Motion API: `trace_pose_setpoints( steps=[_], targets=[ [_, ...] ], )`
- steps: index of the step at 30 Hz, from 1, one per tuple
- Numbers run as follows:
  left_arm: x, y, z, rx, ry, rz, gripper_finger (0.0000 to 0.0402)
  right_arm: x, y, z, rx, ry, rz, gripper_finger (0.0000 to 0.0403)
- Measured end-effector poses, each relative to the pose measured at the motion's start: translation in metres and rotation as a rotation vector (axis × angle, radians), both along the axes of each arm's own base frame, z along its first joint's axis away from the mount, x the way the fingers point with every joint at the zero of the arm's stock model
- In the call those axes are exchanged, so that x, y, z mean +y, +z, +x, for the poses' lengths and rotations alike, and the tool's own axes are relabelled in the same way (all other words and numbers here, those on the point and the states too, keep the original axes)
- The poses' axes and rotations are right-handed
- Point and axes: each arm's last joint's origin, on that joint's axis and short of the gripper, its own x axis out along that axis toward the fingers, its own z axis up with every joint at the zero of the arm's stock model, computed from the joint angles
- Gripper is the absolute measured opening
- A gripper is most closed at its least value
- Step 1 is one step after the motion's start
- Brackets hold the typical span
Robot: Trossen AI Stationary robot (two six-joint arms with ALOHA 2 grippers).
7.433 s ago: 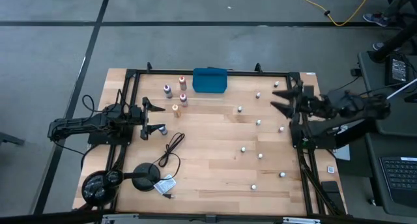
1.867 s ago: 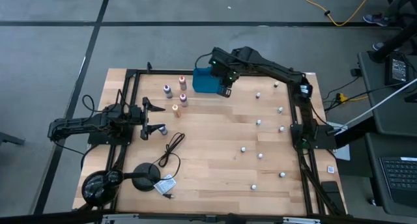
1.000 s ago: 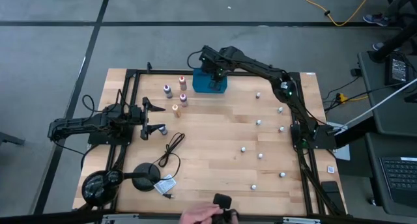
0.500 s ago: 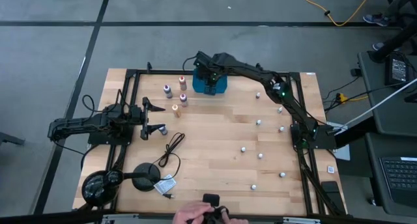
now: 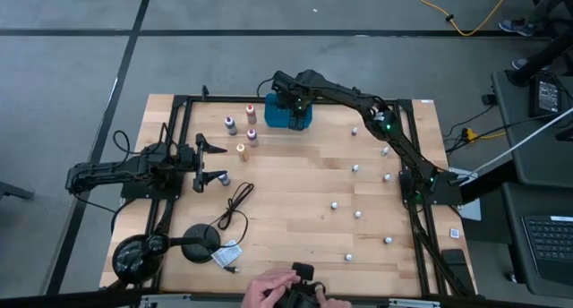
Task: Pick & Place food coloring
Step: Put the small black food coloring bottle into the blue container
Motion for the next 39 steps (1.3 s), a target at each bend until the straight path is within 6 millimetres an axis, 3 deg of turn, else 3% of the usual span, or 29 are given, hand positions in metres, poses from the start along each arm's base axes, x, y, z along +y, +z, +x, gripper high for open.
trace_pose_setpoints(
  steps=[11,18,30,39],
  targets=[
    [0.0,0.0,0.0,0.0,0.0,0.0,0.0327,-0.002,-0.008,-0.003,-0.005,-0.112,0.041,0.0075],
    [0.0,0.0,0.0,0.0,0.0,0.0,0.0328,-0.002,-0.02,-0.003,-0.004,-0.126,0.046,0.0075],
    [0.0,0.0,0.0,0.0,0.0,0.0,0.0327,-0.006,-0.023,-0.003,-0.017,-0.136,0.048,0.0076],
    [0.0,0.0,0.0,0.0,0.0,0.0,0.0327,-0.007,-0.023,-0.003,-0.012,-0.122,0.045,0.0119]
  ],
)
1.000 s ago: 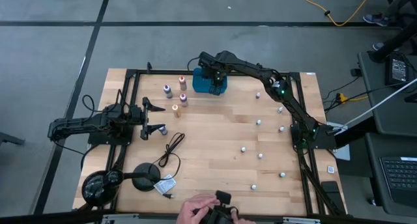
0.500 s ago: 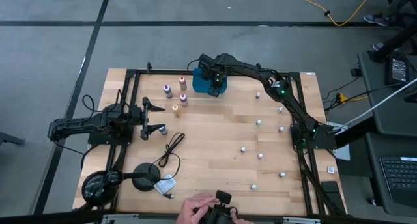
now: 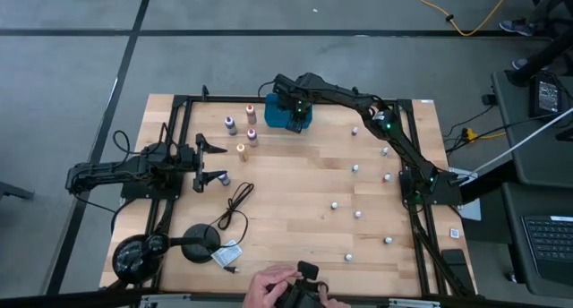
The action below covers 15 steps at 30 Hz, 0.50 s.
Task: Pick & Place food coloring
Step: Put the small black food coloring bottle into the blue container
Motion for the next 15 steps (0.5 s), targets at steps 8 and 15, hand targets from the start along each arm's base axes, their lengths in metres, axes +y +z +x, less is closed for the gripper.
trace_pose_setpoints(
  steps=[8,15],
  targets=[
    [0.0,-0.0001,0.0,0.0,0.0,0.0,0.0327,-0.0003,0.0,-0.0003,0.001,-0.001,0.0,0.0148],
    [0.0,0.0,0.0,0.0,0.0,0.0,0.0328,-0.001,0.0029,-0.0012,-0.004,-0.002,-0.004,0.0149]
  ],
)
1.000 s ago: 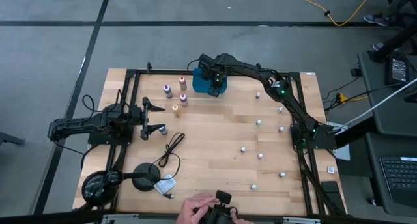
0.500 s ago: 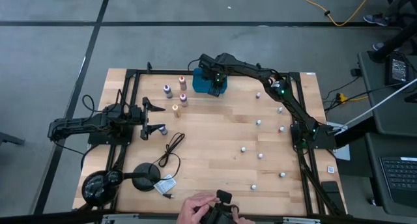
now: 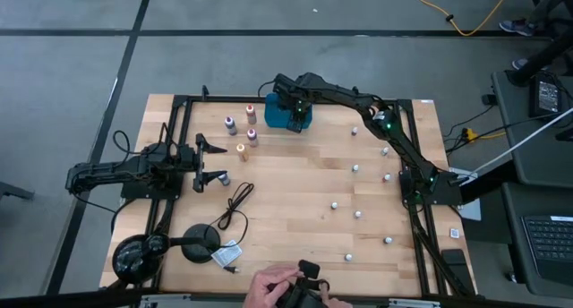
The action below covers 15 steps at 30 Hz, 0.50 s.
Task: Pick & Place food coloring
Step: Put the small black food coloring bottle into the blue container
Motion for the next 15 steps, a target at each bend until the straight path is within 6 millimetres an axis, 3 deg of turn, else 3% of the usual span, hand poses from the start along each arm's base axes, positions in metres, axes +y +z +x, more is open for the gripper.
trace_pose_setpoints(
  steps=[10,15],
  targets=[
    [0.0,0.0,0.0,0.0,0.001,0.0,0.0328,0.001,0.051,-0.013,-0.037,-0.047,-0.033,0.0151],
    [0.0,0.0,0.0,0.0,0.001,0.0,0.0328,0.008,0.079,-0.027,-0.056,-0.151,-0.039,0.0183]
  ],
)
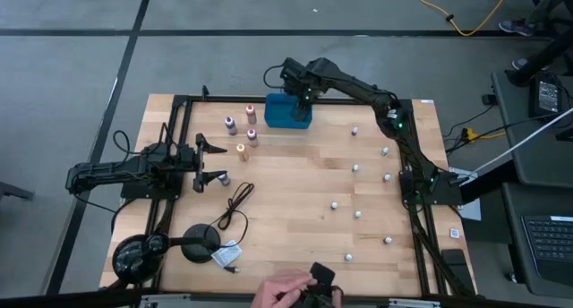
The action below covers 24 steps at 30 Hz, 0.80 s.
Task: Pick & Place food coloring
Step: Put the small black food coloring bottle into the blue container
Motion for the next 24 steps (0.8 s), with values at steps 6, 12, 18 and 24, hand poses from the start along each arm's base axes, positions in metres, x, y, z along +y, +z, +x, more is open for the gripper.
trace_pose_setpoints(
  steps=[6,12,18,24],
  targets=[
    [0.0,0.0,0.0,0.001,0.0,0.0,0.0327,0.017,0.023,-0.014,0.024,-0.152,0.011,0.0249],
    [0.0,0.0,0.0,0.0,0.0,0.0,0.0329,0.029,0.044,-0.03,0.06,-0.254,-0.013,0.0289],
    [0.0,0.0,0.0,0.001,-0.001,0.0,0.0328,0.035,0.065,-0.041,-0.02,-0.37,-0.007,0.0293],
    [0.0,0.0,0.0,0.0,-0.001,0.0,0.0327,0.038,0.077,-0.049,-0.052,-0.447,-0.05,0.0293]
  ],
)
